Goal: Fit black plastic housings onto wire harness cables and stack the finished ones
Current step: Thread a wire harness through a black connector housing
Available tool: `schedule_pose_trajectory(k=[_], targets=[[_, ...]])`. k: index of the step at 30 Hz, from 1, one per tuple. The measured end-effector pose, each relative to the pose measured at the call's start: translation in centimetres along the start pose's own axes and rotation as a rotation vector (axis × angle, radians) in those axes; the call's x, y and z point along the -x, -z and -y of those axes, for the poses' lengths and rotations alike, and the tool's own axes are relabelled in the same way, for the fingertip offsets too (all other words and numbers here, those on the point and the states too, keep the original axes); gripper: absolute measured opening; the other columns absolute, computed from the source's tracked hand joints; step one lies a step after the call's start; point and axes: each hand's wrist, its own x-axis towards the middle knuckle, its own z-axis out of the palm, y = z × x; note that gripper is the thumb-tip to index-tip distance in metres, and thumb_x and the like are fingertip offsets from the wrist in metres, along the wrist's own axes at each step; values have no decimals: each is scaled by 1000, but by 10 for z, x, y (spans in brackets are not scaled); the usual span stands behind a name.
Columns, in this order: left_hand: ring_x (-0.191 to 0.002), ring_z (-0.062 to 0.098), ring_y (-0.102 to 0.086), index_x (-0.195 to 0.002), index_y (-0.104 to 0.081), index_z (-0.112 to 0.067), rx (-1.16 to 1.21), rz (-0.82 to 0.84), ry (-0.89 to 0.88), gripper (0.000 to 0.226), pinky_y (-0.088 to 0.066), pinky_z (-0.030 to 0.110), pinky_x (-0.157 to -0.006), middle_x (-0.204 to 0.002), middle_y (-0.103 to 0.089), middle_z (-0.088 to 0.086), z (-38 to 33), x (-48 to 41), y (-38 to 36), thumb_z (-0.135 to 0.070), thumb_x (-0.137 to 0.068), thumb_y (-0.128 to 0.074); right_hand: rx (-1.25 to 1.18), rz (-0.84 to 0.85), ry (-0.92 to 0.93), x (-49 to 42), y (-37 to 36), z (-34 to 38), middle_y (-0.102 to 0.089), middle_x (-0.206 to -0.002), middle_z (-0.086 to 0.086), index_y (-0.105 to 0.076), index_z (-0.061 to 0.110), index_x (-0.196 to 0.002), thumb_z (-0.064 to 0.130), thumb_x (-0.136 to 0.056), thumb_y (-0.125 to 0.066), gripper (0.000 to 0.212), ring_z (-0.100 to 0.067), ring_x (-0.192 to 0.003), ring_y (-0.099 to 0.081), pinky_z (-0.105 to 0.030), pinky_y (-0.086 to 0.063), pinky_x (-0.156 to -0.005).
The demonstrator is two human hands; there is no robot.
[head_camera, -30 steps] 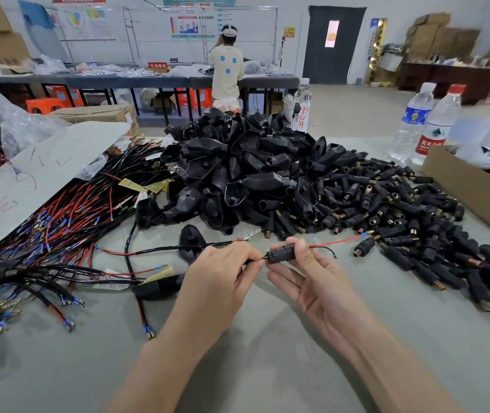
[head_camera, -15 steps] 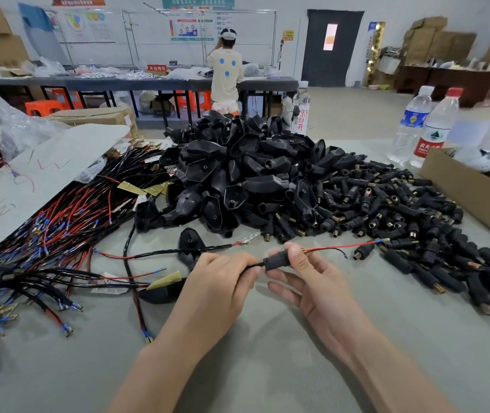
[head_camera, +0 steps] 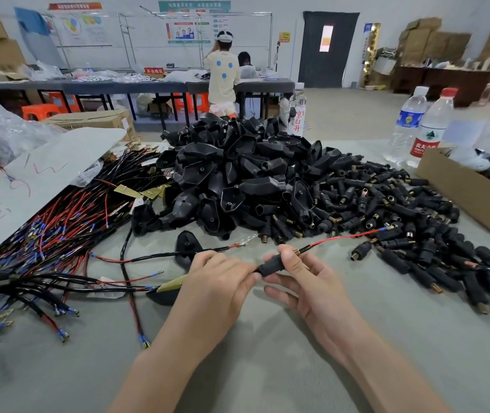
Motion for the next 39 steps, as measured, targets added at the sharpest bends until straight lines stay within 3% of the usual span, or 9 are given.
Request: schedule_pose_trajectory(k=[4, 7, 11, 20, 24, 28, 31, 35, 39], targets=[[-76, 14, -59, -94, -72, -18, 31, -2, 5, 27, -42, 37, -86, -80, -66, -12, 1, 0, 1, -32, -97, -49, 13, 3, 14, -1, 0, -1, -75, -108, -14, -71, 13, -98, 43, -77, -77, 37, -24, -88, -74, -28, -59, -72], [-84, 12, -61, -99, -73, -21, 34, 20, 43, 27, -42, 37, -92, -89, -69, -15, 8, 0, 6, -38, -96, -51, -11, -10, 31, -1, 2, 2, -75, -106, -13, -74, 17, -93, 43, -77, -75, 31, -23, -88, -74, -28, -59, -73], [-81, 18, -62, -93, -73, -19, -41, 8, 22, 18, -45, 41, -88, -83, -69, -12, 14, 0, 5, -31, -94, -59, -24, -43, 32, -3, 3, 3, -76, -103, -13, -68, 9, -103, 42, -76, -74, 42, -22, -86, -74, -27, -59, -72], [-80, 16, -62, -95, -73, -21, -42, 1, -7, 26, -46, 40, -86, -84, -69, -13, 12, 1, 2, -34, -97, -51, 10, -9, 41, 0, 2, 3, -76, -107, -12, -66, 10, -114, 42, -77, -72, 50, -22, -92, -75, -25, -58, -75], [-82, 16, -62, -97, -73, -22, -60, 28, 11, 23, -45, 39, -87, -85, -69, -15, 14, 0, 4, -34, -96, -53, -5, -52, 48, -1, 4, 3, -76, -106, -11, -73, 15, -109, 42, -86, -61, 38, -24, -94, -74, -27, -59, -74], [-89, 11, -61, -108, -73, -19, -14, 43, 26, 30, -42, 34, -91, -92, -71, -13, 7, 3, 3, -41, -93, -58, 77, -104, 87, -2, 5, 2, -75, -97, -7, -79, 20, -102, 38, -83, -67, 29, -16, -88, -66, -25, -58, -74], [-91, 6, -57, -118, -68, -21, 17, 102, 7, 39, -41, 31, -91, -95, -68, -15, -2, 3, 3, -48, -94, -54, 129, -62, 88, -1, 3, 1, -75, -92, -8, -79, 24, -97, 34, -75, -74, 24, -16, -82, -71, -25, -59, -72], [-76, 11, -57, -104, -69, -21, -24, 88, -40, 28, -49, 35, -81, -81, -62, -13, -6, 2, 3, -40, -96, -51, 200, -53, 106, 0, 1, 0, -77, -96, -10, -78, 20, -84, 41, -77, -73, 23, -20, -83, -74, -25, -59, -73], [-73, 13, -57, -93, -68, -20, -92, 78, -8, 30, -47, 34, -82, -75, -61, -12, -2, 2, 4, -41, -97, -47, 206, -76, 142, -1, 3, 1, -77, -99, -6, -79, 21, -83, 42, -77, -70, 24, -15, -91, -74, -25, -60, -78]])
